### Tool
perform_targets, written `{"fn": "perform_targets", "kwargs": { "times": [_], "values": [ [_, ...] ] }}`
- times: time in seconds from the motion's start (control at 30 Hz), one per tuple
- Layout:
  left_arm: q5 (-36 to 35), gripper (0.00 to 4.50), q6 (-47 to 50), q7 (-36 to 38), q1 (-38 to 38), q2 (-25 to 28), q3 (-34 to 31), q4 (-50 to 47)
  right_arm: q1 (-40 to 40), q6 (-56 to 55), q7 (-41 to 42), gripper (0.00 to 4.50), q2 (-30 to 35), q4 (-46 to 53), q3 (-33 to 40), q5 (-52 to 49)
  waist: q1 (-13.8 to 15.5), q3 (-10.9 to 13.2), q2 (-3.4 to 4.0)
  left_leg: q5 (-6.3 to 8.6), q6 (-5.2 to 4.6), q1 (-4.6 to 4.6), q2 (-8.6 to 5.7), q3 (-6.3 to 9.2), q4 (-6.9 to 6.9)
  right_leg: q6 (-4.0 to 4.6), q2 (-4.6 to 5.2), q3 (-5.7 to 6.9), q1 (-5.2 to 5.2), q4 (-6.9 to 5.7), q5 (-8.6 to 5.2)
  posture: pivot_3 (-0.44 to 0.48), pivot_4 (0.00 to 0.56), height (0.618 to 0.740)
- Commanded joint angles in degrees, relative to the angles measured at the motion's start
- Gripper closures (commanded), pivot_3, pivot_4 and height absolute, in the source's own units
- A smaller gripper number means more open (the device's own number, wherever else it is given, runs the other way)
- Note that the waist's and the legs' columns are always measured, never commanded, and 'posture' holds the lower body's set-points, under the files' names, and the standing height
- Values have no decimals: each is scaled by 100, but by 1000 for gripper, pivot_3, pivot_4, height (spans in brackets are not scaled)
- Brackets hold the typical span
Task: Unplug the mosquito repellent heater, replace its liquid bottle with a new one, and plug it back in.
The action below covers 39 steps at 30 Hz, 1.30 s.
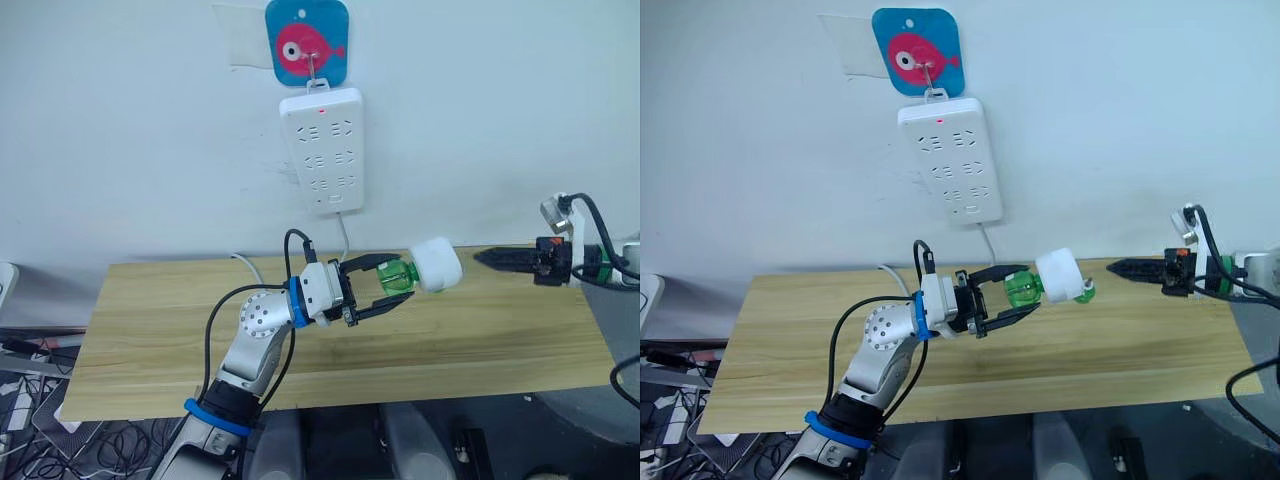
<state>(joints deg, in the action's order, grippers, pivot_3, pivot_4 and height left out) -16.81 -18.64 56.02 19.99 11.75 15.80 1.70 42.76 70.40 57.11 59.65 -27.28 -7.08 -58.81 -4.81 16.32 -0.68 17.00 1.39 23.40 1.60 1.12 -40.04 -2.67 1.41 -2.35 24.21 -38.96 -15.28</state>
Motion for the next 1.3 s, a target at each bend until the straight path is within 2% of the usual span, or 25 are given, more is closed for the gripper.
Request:
{"fn": "perform_targets", "kwargs": {
  "times": [0.03, 0.07, 0.1, 0.3, 0.5, 0.67, 0.8, 0.93, 1.13, 1.3],
  "values": [
    [-132, 2252, 1, 77, 8, 25, 0, -286, 296, 42, 606, 3969, -114, -174, 19, 462, 2, 0, 0, 0, 0, 0, 3, 1, 0, 0, 0, 1, 0, 0, 0, -145, 235, 740],
    [-134, 2252, 8, 85, 16, 31, -6, -283, 360, 125, 722, 4389, -152, -182, 27, 521, 2, 0, 0, 0, 0, 0, 3, 1, -1, 0, 2, 0, -1, -1, 0, -145, 235, 740],
    [-130, 2252, 13, 90, 23, 36, -15, -282, 413, 197, 829, 4467, -175, -183, 41, 589, 2, 0, 0, 0, 0, 0, 4, 0, -2, 0, 5, 0, -1, -1, 0, -145, 235, 740],
    [-129, 2252, 44, 88, -19, 50, -23, -354, 432, 335, 1169, 4467, -302, -68, 116, 980, 3, 0, 0, 0, 0, 0, -5, -3, -7, 0, 23, -2, -4, -3, 0, -134, 235, 740],
    [-211, 2252, 198, 95, -165, -8, 107, -596, 281, 727, 669, 4467, -1074, 308, 578, 873, -18, 0, 0, 0, 0, 0, 1, -2, -7, 0, 19, -1, -3, -8, 1, -133, 233, 740],
    [-189, 2252, 275, 52, -210, -16, 119, -667, -66, 1253, 292, 4467, -1607, 1012, 1059, 599, 19, 0, 0, -1, 1, 1, 0, 3, -7, 0, 20, 3, -4, -7, 1, -124, 232, 740],
    [-179, 2252, 419, -116, -143, -43, 1, -587, -445, 2060, 286, 4467, -1523, 1881, 1353, 28, 71, 0, 0, 0, 0, 5, -7, 3, -8, 0, 27, 4, -4, -4, 1, -121, 233, 740],
    [-136, 2252, 429, -157, -173, -32, -28, -566, -775, 2210, 112, 4467, -1167, 2465, 1364, -934, 95, 0, 0, 0, -1, 6, -7, 5, -8, 0, 26, 6, -4, -4, 1, -122, 238, 740],
    [-124, 2252, 418, -148, -242, 8, -13, -570, -771, 2210, -591, 4467, -825, 2645, 1385, -2319, 94, 0, 0, -1, -2, 3, -6, 4, -9, 0, 19, 4, -4, -8, 1, -138, 240, 740],
    [-123, 2252, 387, -93, -190, 30, -25, -446, -404, 2210, -1099, 4467, -526, 2567, 1228, -3335, 82, 0, 0, 0, -2, 4, -6, 3, -9, 0, 18, 3, -5, -6, 1, -153, 242, 740]
  ]
}}
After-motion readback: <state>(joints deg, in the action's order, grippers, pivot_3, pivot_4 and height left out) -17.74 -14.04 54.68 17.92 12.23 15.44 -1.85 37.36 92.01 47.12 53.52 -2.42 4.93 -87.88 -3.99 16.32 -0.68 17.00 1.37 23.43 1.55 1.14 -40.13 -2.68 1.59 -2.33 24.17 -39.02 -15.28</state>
